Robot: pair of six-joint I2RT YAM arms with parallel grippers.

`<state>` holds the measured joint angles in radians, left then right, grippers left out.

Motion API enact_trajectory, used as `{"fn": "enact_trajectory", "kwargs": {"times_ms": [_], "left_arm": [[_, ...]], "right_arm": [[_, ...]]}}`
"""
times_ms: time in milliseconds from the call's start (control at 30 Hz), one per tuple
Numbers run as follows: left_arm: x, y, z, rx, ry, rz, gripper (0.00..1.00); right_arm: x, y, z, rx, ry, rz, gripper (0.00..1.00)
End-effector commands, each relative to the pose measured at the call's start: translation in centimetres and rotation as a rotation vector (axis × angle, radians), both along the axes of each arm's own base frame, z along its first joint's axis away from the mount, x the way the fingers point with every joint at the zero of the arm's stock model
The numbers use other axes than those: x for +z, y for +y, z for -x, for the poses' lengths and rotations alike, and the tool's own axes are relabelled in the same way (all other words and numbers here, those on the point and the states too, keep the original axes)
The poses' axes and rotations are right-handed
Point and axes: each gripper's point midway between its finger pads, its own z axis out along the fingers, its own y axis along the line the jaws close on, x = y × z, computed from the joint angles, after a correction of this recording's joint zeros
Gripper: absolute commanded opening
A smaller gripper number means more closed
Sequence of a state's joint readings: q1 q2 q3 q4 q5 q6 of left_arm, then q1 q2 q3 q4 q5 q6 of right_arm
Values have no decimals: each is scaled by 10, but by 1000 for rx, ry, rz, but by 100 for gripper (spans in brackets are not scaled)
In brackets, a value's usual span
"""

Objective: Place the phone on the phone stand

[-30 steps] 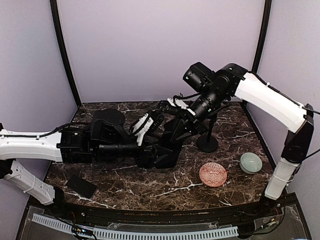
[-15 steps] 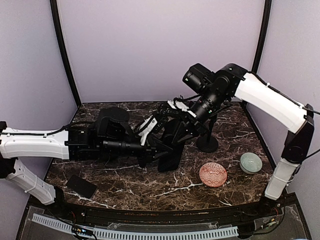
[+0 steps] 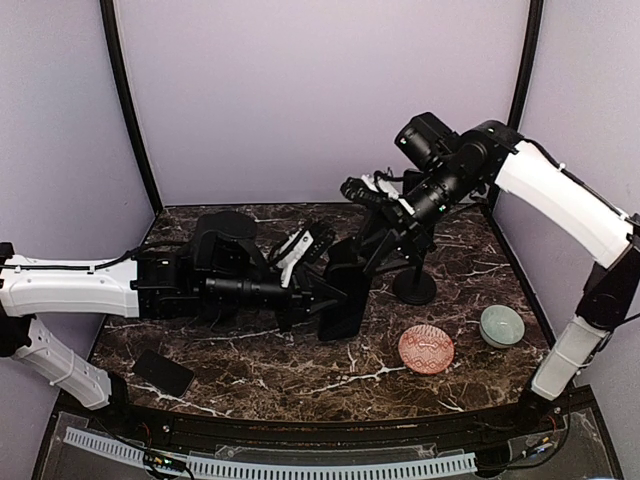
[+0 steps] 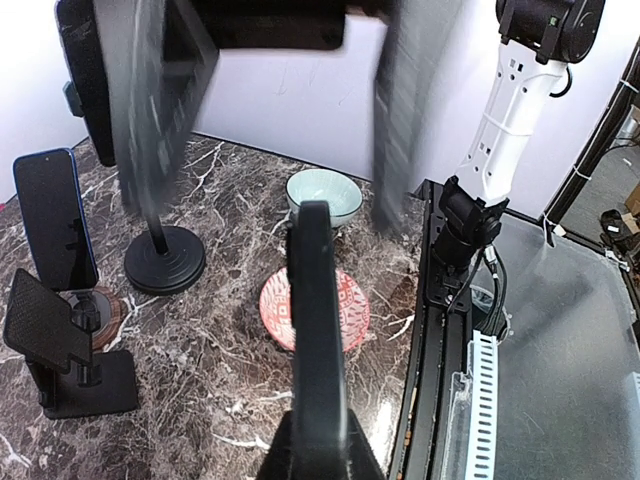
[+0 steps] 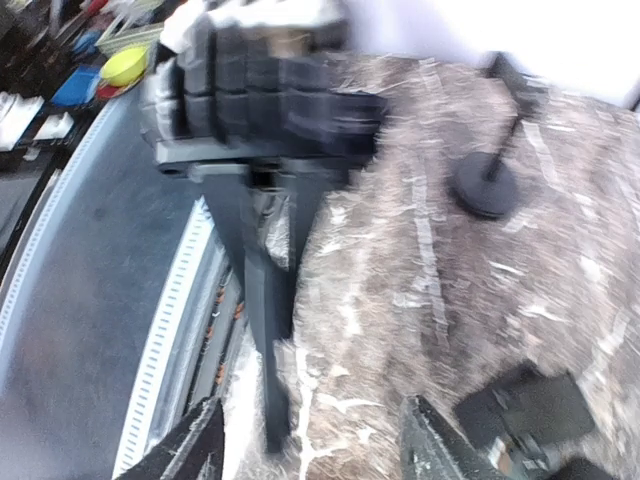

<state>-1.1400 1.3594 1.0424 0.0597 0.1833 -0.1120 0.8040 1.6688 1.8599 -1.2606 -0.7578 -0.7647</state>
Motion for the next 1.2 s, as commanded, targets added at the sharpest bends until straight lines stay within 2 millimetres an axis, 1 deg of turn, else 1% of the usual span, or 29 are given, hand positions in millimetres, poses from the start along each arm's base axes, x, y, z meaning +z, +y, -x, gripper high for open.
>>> {"fn": "enact_trajectory", "kwargs": {"times_ms": [0, 33, 67, 167, 267, 333, 400, 500, 567, 600, 633, 733, 833, 967, 1033, 1167], "left_arm": [[36, -3, -4, -15, -56, 102, 0], [37, -3, -6, -17, -52, 101, 0], [39, -3, -10, -11, -42, 101, 0], [39, -7, -24, 15, -25, 91, 0], [39, -13, -38, 60, -47, 94, 0], [38, -17, -50, 101, -65, 97, 0], [37, -20, -64, 147, -82, 103, 0], [38, -24, -85, 224, -108, 123, 0], [38, -25, -100, 266, -120, 132, 0], [38, -26, -107, 278, -126, 141, 0], [37, -28, -113, 289, -128, 149, 0], [36, -28, -133, 328, -135, 180, 0], [34, -27, -148, 372, -161, 200, 0], [31, -25, -158, 385, -193, 230, 0], [28, -23, -160, 370, -202, 241, 0], [18, -16, -170, 380, -201, 251, 0]], "right_arm": [[34, -33, -21, -110, 2, -118, 62], [36, -41, -21, -136, -3, -130, 63], [34, -49, -24, -170, -5, -129, 63], [18, -74, -26, -258, -2, -137, 63], [0, -102, -29, -371, -4, -168, 64], [-6, -113, -22, -412, 7, -218, 64], [-19, -122, -15, -438, 41, -256, 64], [-43, -129, -13, -470, 97, -272, 63], [-59, -135, -16, -512, 113, -280, 62], [-71, -137, -16, -524, 134, -273, 61], [-79, -138, -15, -527, 144, -270, 60], [-92, -140, -13, -528, 139, -258, 58], [-98, -139, -15, -529, 137, -253, 56], [-97, -138, -17, -528, 156, -258, 55], [-95, -137, -20, -537, 162, -263, 55], [-95, -137, -24, -551, 160, -258, 55]]}}
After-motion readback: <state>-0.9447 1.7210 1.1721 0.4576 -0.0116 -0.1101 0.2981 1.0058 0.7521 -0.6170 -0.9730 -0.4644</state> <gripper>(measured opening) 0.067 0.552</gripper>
